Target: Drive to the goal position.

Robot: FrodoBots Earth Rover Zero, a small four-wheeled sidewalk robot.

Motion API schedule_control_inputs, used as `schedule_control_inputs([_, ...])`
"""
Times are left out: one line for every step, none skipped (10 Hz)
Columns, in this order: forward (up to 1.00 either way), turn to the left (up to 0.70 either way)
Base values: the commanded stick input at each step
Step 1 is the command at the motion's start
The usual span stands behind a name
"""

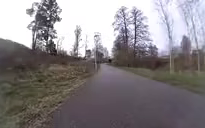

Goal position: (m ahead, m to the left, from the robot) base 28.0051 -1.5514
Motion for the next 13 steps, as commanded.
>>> schedule_control_inputs([0.70,0.00])
schedule_control_inputs([0.70,0.00])
schedule_control_inputs([0.70,0.00])
schedule_control_inputs([0.70,0.00])
schedule_control_inputs([0.70,0.00])
schedule_control_inputs([0.70,0.00])
schedule_control_inputs([0.70,0.00])
schedule_control_inputs([0.70,-0.05])
schedule_control_inputs([0.70,-0.16])
schedule_control_inputs([0.70,-0.27])
schedule_control_inputs([0.70,-0.27])
schedule_control_inputs([0.70,-0.27])
schedule_control_inputs([0.70,0.00])
